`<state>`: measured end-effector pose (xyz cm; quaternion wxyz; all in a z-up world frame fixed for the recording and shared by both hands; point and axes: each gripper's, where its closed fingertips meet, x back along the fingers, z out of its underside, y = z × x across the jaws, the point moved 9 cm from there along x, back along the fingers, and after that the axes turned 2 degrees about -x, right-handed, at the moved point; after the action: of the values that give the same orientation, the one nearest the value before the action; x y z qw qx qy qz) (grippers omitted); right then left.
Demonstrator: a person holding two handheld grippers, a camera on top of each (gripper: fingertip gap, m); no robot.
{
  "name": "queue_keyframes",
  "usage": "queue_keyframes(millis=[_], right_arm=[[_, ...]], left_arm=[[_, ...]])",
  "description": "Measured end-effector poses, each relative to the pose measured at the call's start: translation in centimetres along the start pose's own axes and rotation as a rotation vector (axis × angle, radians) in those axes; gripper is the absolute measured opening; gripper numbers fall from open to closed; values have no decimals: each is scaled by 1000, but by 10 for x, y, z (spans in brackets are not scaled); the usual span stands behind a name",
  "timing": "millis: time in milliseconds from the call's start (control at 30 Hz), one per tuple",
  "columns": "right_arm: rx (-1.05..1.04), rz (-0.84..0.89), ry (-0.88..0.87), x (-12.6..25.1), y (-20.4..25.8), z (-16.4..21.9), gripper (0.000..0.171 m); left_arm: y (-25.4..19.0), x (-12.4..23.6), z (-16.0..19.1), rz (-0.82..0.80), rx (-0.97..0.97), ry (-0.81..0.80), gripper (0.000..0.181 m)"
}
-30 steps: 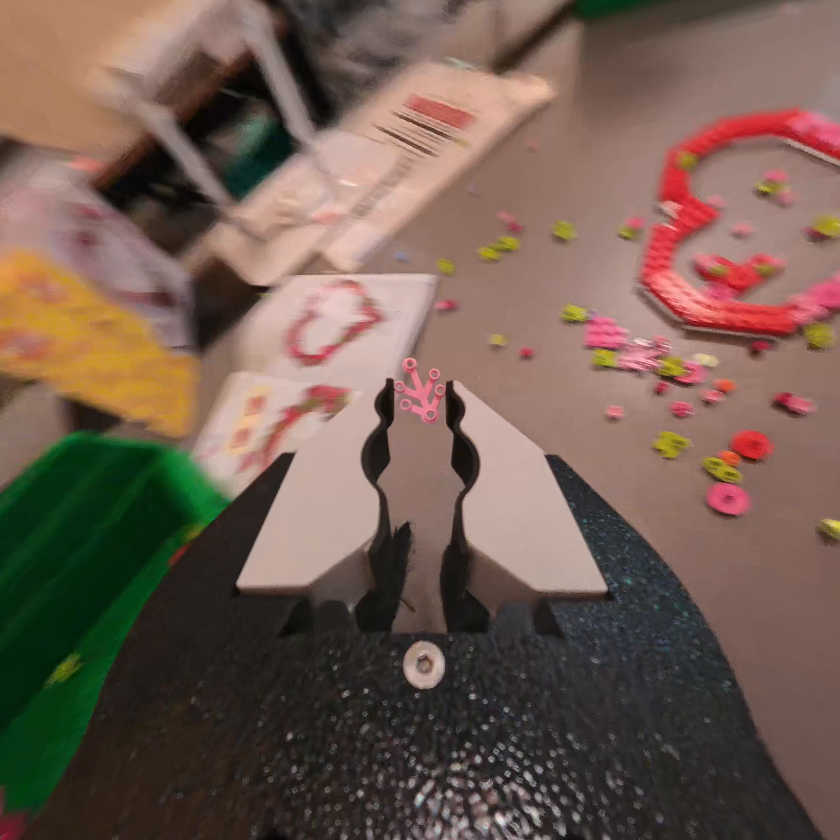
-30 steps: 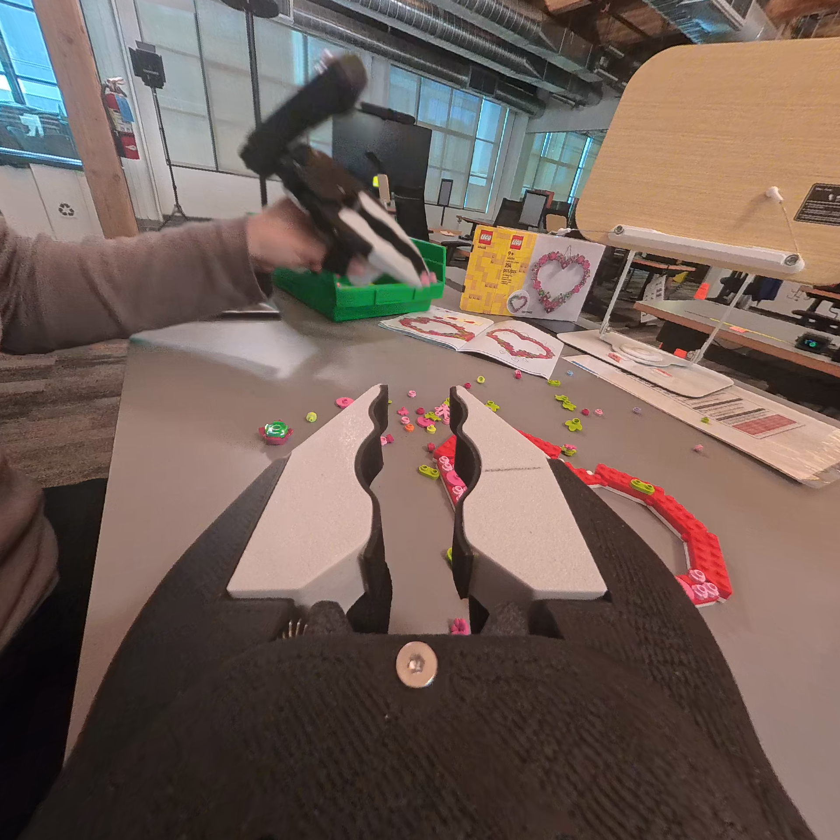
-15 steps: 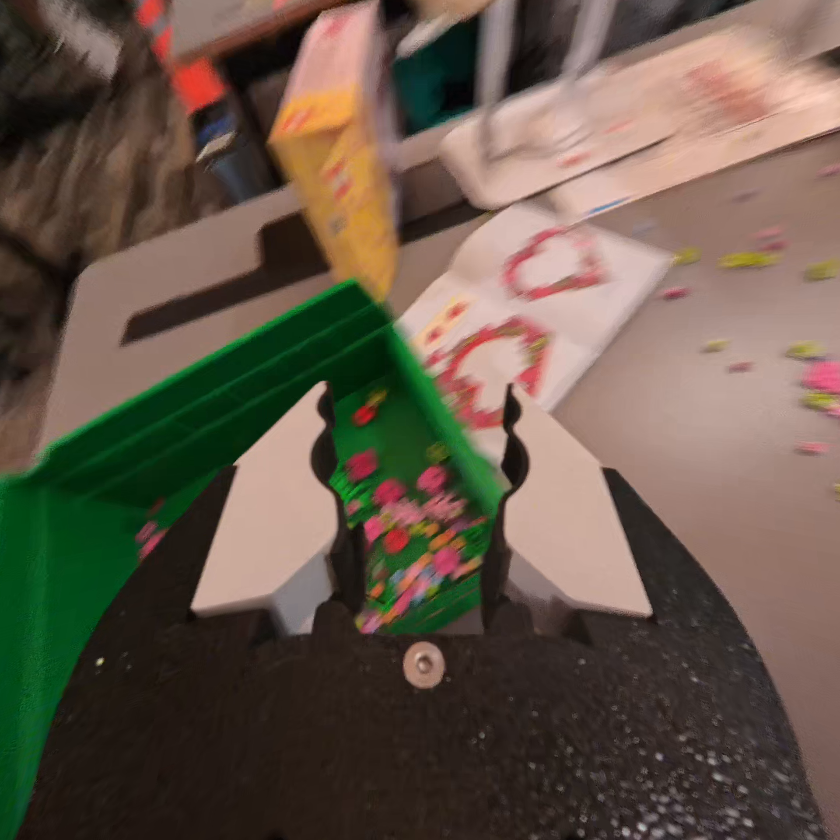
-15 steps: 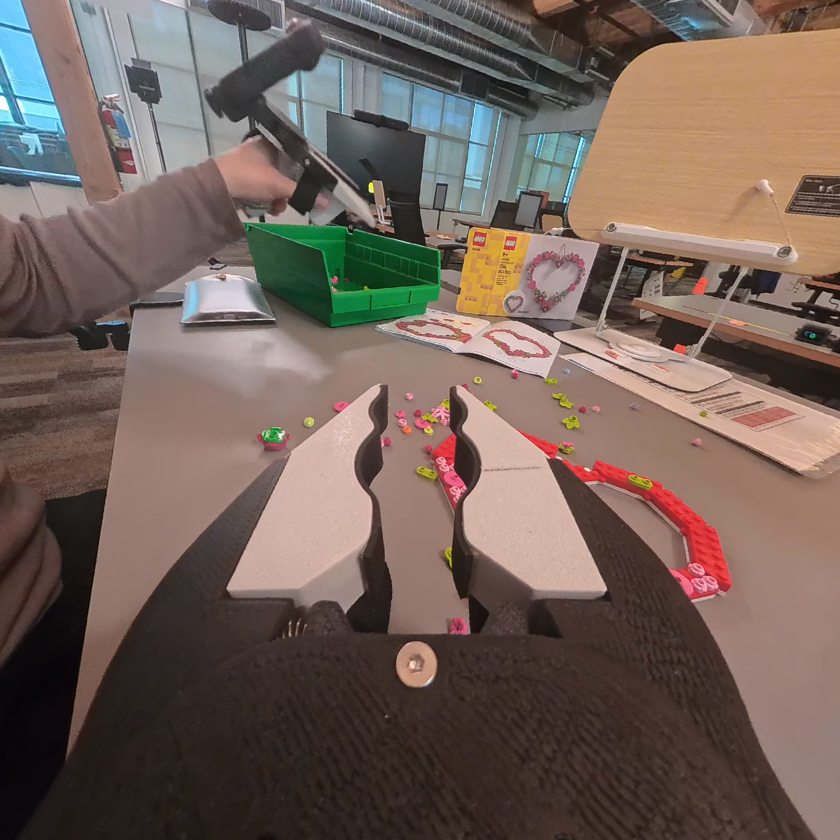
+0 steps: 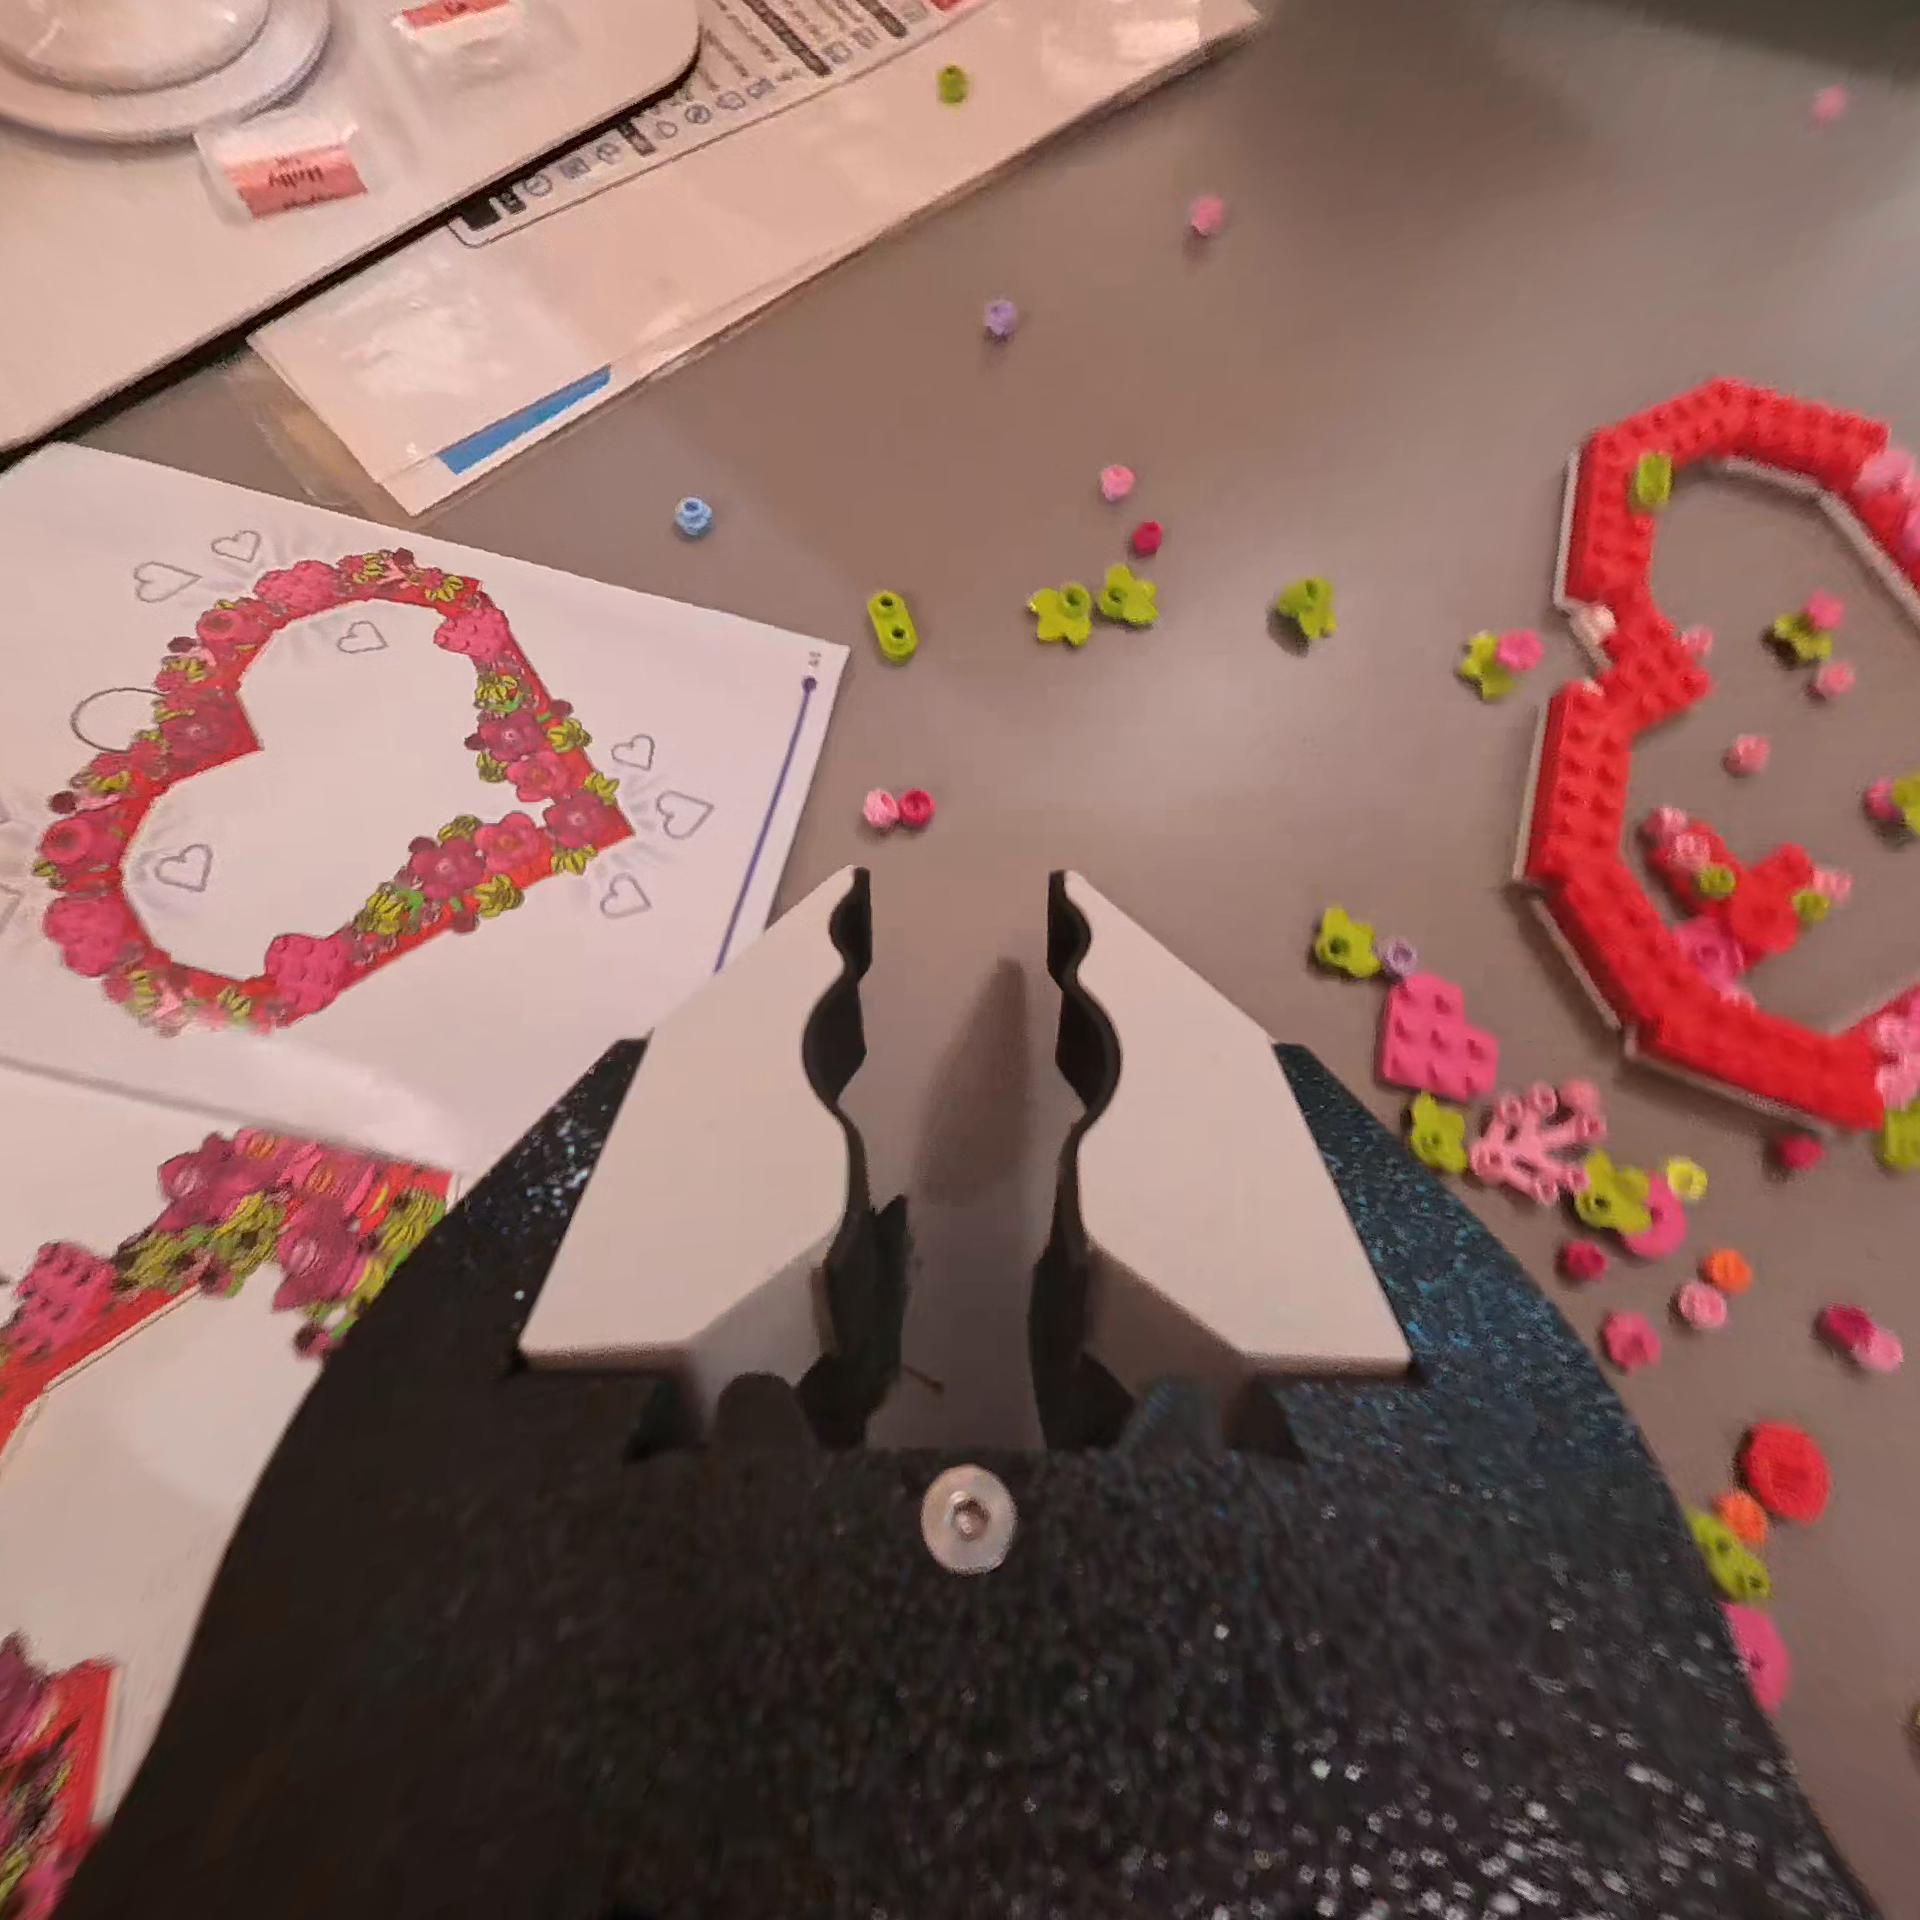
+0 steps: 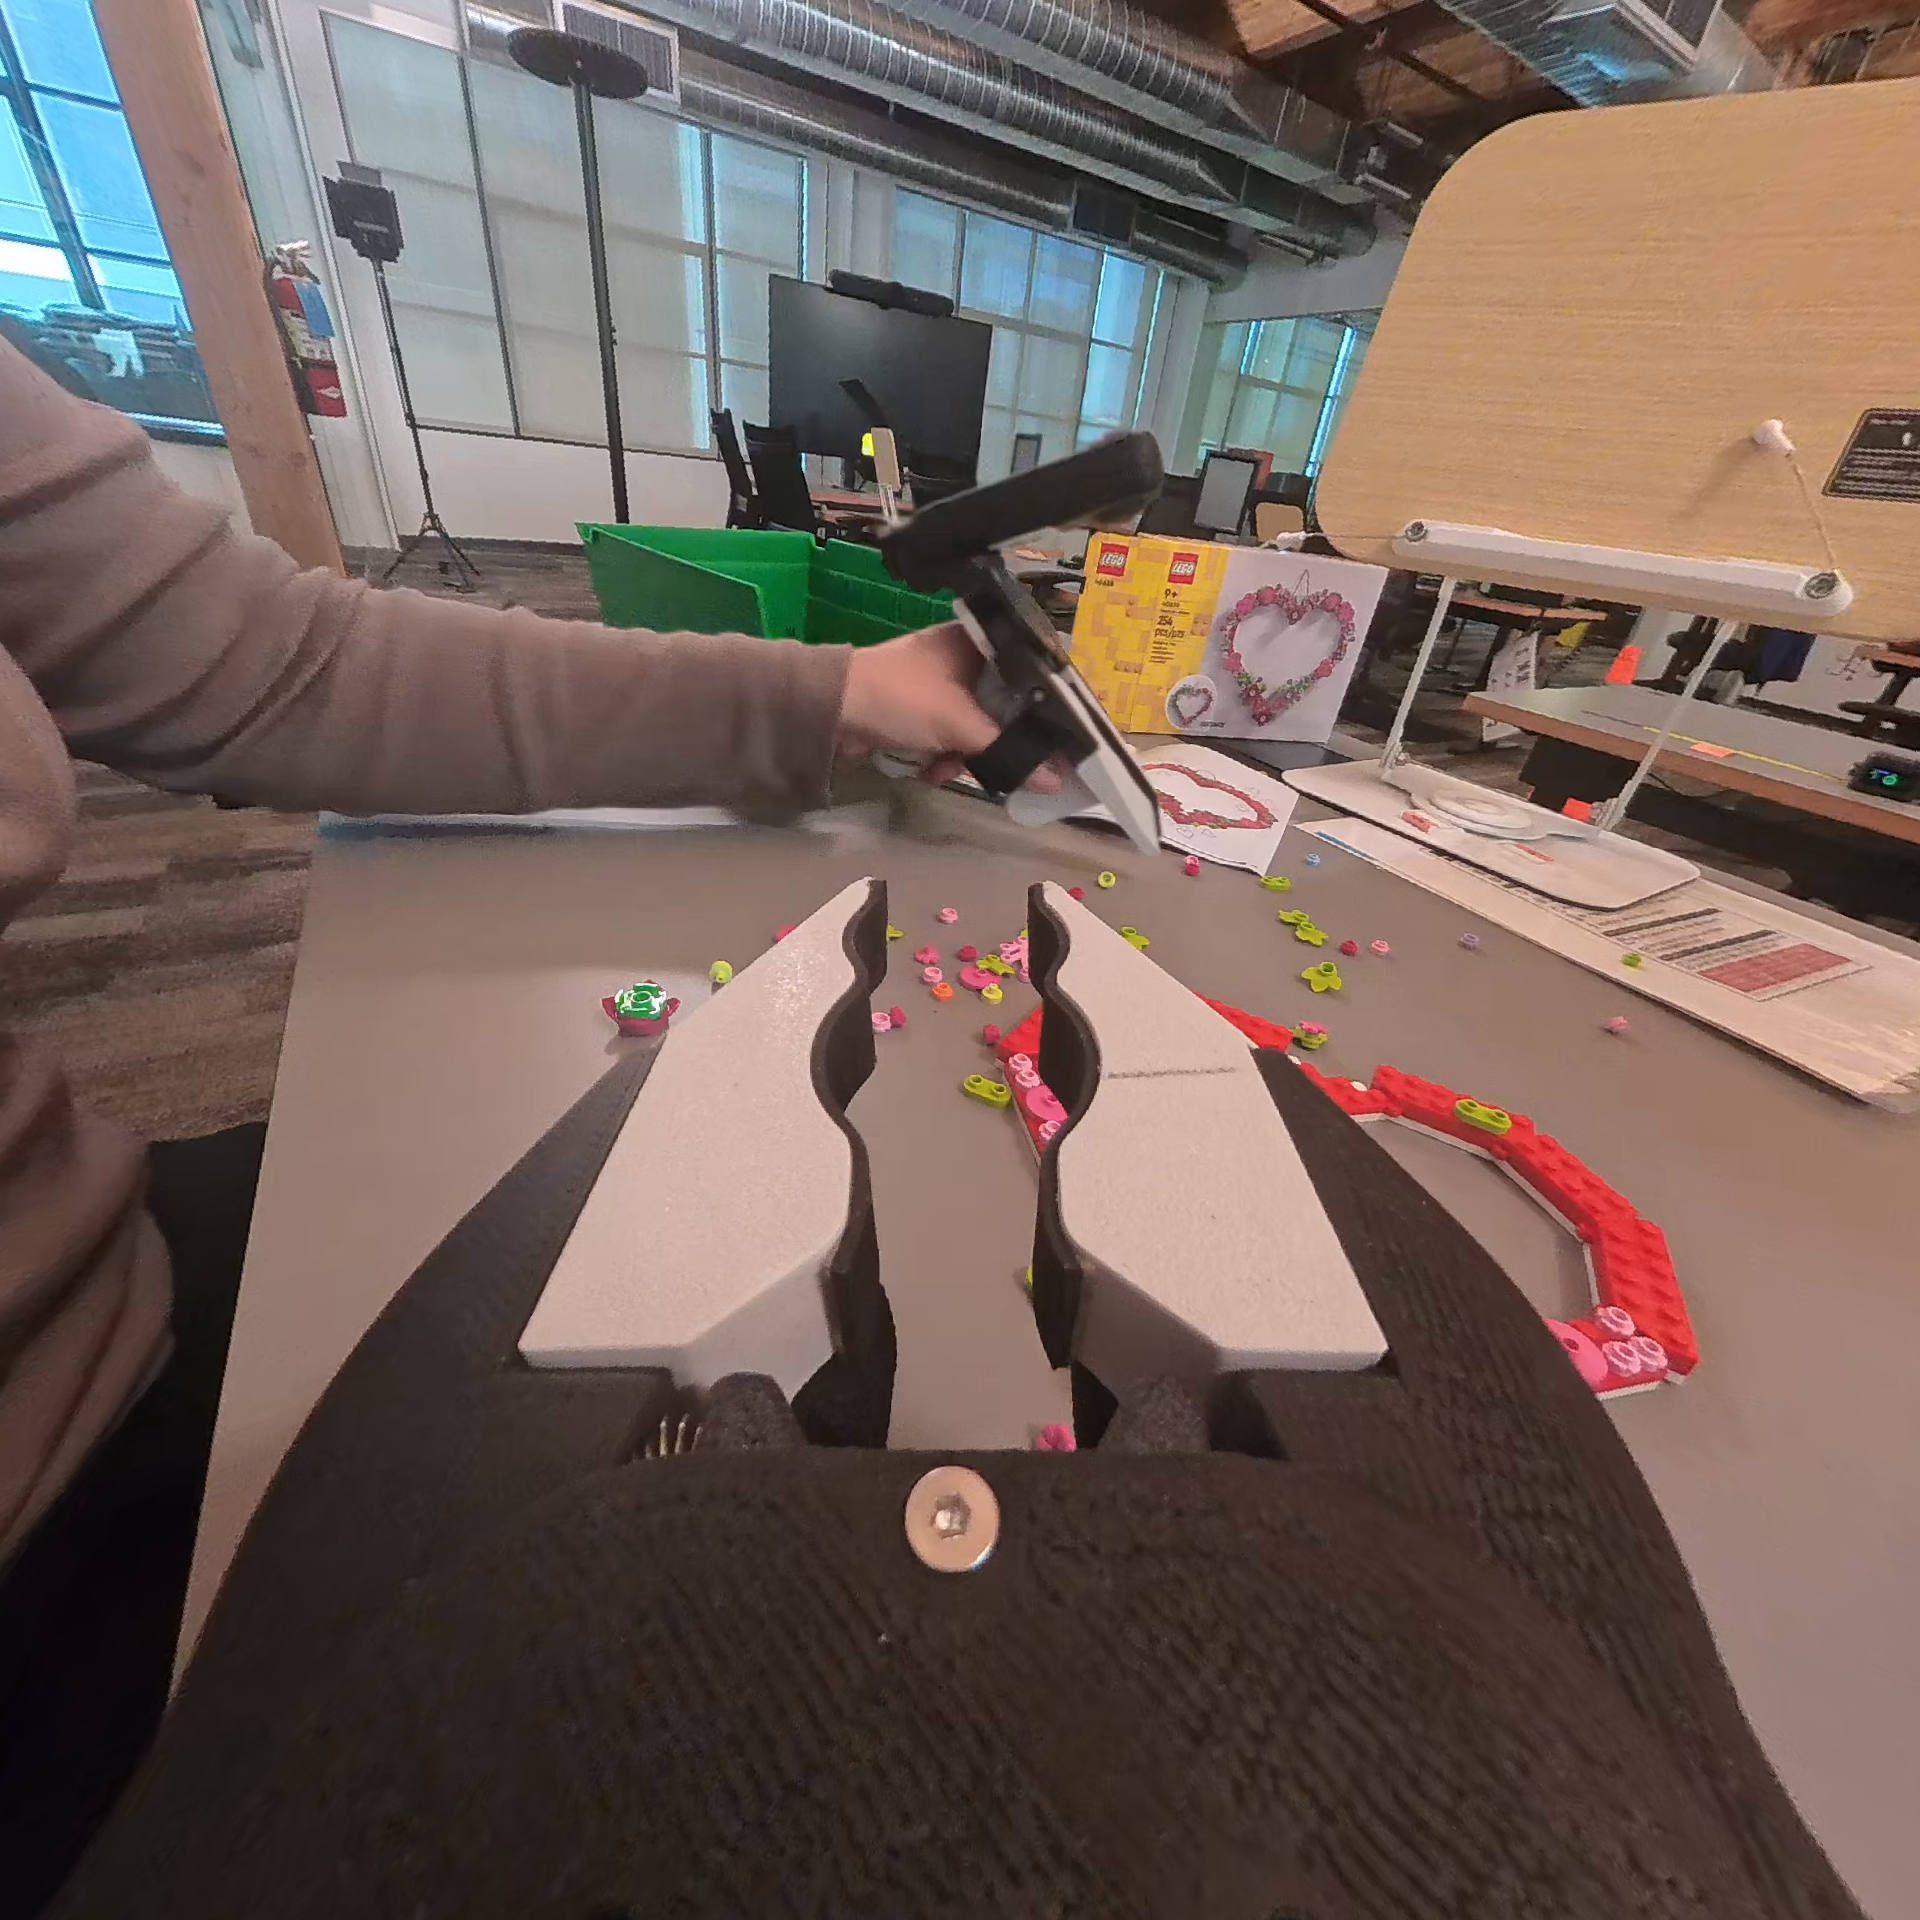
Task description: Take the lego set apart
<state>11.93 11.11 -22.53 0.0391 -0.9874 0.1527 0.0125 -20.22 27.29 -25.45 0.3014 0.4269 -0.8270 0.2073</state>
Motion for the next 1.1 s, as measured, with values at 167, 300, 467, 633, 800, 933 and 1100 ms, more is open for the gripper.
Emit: queue_keyframes(millis=[167,300,467,633,800,933,1100], right_arm=[[-20,-2,-12,1,-2,0,25],[-38,0,-26,2,-4,-1,25],[-64,6,-46,4,-6,-1,26],[-79,4,-52,5,-7,-1,26],[-74,3,-51,4,-6,-1,26],[-78,2,-52,4,-6,-1,26],[-80,3,-51,4,-7,-1,26]], left_arm=[[9,-18,-5,-20,44,15,29],[8,-22,-7,-5,18,9,10],[2,-10,-4,-24,-43,-8,2],[-7,54,-10,-87,-83,-206,2],[-6,158,0,-406,-129,-360,2],[30,216,29,-667,37,-194,2],[67,235,61,-666,320,-44,66]])
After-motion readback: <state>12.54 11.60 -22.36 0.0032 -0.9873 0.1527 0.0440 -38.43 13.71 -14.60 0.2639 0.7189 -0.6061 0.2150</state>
